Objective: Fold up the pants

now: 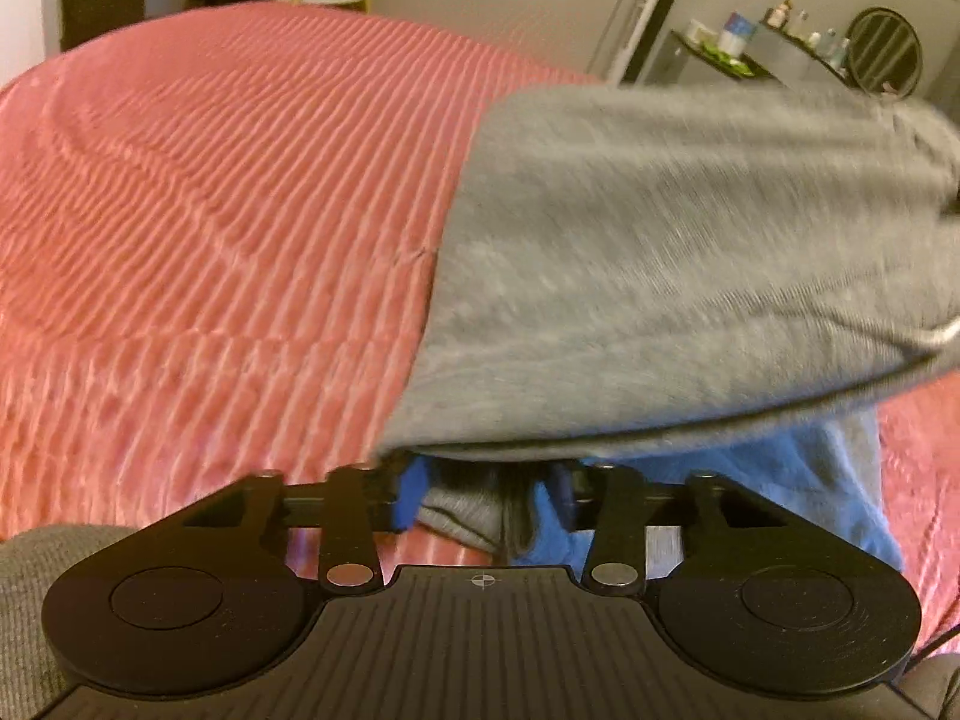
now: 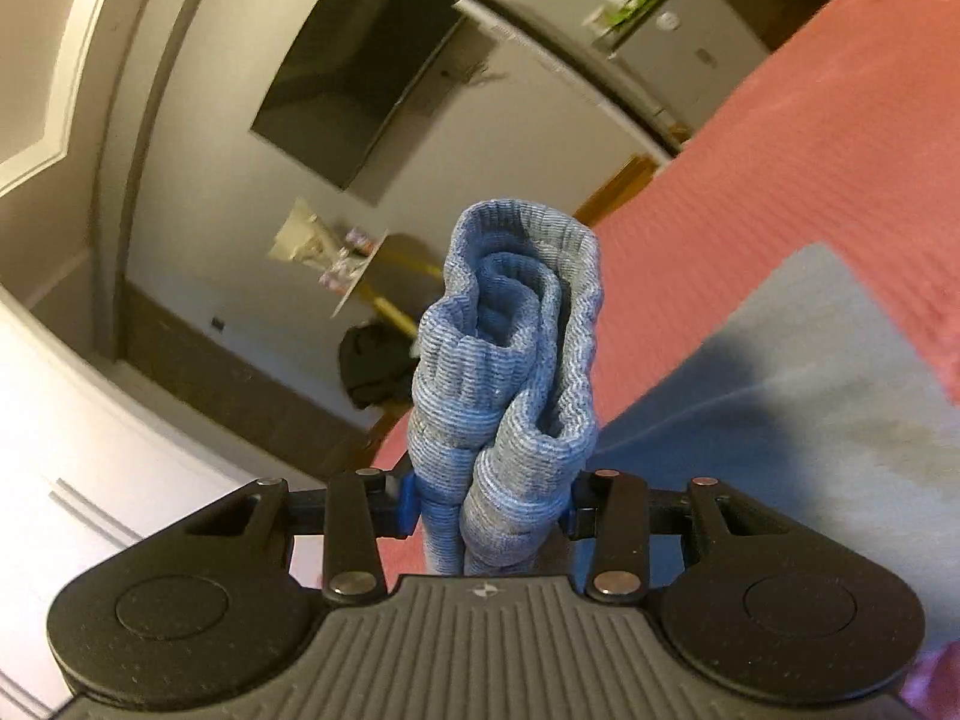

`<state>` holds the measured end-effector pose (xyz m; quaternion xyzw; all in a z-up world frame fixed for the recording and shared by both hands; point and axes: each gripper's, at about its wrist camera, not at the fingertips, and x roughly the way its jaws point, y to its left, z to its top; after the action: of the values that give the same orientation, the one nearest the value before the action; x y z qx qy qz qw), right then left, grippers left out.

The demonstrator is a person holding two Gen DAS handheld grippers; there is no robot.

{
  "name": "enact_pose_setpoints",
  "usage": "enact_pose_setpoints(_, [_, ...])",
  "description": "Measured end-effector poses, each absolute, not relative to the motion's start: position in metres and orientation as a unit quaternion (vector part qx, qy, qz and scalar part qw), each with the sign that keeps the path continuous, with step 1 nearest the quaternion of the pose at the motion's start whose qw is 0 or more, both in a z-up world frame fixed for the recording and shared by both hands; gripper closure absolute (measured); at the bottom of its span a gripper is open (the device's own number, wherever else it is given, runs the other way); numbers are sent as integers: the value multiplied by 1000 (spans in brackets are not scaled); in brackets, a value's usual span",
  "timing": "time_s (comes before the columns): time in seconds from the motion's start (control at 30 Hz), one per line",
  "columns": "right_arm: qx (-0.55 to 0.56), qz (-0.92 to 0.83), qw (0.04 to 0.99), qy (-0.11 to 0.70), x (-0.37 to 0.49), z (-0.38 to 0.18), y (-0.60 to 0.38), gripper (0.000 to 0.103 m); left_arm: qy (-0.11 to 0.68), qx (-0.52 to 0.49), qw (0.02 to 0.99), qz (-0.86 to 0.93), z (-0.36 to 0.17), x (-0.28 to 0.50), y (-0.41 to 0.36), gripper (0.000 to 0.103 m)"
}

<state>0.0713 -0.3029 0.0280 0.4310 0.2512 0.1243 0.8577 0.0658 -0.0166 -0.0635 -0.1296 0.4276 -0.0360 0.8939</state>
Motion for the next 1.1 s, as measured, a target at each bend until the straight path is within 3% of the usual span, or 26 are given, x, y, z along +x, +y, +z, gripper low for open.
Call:
enact_pose_setpoints(0.07, [443,101,852,259,66,18,-317,62,421,-114,899,-33,-62,66,-21,94])
enact_pose_setpoints(0.33, [409,22,852,326,55,-45,-352,59,408,-94,905,-73,-50,56,-29,96])
enact_pose_setpoints(0.4, [391,-1,849,355,55,-61,-351,46,419,-89,901,-69,-50,56,-29,77])
enact_pose_setpoints(0.47, [406,3,842,356,56,-68,-357,43,432,-99,894,-62,-52,61,-27,64])
enact_pose_setpoints(0.63, [476,32,814,331,56,-77,-372,29,458,-84,883,-61,-61,69,-23,57])
enact_pose_setpoints(0.73, [487,27,809,327,57,-81,-377,32,468,-60,880,-50,-70,75,-34,53])
enact_pose_setpoints(0.8, [480,19,815,324,58,-81,-374,50,467,-73,880,-44,-70,78,-32,52])
enact_pose_setpoints(0.87, [469,20,823,319,56,-80,-370,55,458,-85,883,-50,-68,75,-28,58])
enact_pose_setpoints(0.97, [455,20,833,313,48,-78,-368,54,454,-97,884,-56,-67,75,-26,63])
enact_pose_setpoints(1.03, [466,17,824,322,49,-78,-369,46,454,-95,884,-55,-68,77,-26,62])
enact_pose_setpoints(1.1, [472,16,820,323,50,-78,-368,53,451,-96,886,-54,-67,74,-27,64])
